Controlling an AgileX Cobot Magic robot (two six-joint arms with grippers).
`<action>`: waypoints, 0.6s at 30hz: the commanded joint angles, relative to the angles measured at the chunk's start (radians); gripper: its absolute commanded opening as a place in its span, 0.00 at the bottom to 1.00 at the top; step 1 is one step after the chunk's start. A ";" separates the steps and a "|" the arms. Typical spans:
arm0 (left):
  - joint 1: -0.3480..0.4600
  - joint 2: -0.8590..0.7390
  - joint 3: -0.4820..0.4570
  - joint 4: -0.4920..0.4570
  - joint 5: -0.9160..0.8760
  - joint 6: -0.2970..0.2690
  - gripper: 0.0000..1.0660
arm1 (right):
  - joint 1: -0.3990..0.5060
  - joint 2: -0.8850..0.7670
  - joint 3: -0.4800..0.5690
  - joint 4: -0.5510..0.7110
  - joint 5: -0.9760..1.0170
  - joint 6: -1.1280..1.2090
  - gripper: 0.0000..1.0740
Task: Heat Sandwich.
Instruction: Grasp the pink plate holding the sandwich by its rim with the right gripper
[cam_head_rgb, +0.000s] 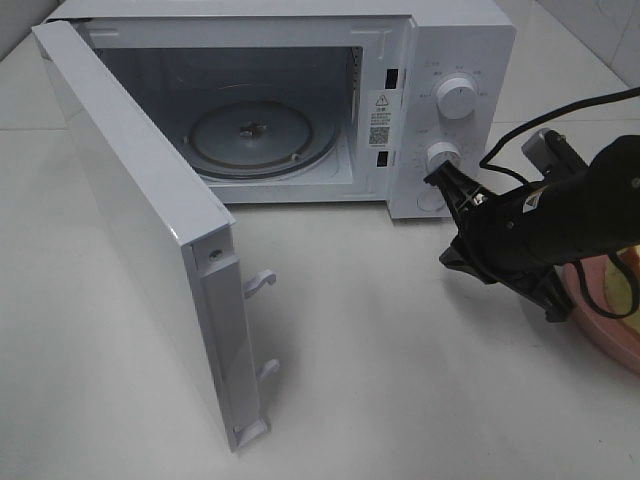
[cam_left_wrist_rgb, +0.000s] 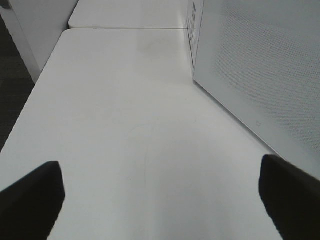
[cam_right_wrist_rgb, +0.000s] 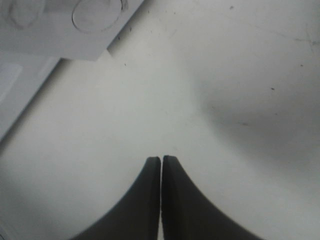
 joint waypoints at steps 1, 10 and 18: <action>0.001 -0.021 0.002 0.000 -0.006 -0.006 0.94 | -0.004 -0.059 0.000 -0.010 0.117 -0.231 0.05; 0.001 -0.021 0.002 0.000 -0.006 -0.006 0.94 | -0.004 -0.170 -0.002 -0.082 0.263 -0.638 0.08; 0.001 -0.021 0.002 0.000 -0.006 -0.006 0.94 | -0.007 -0.255 -0.002 -0.291 0.467 -0.697 0.10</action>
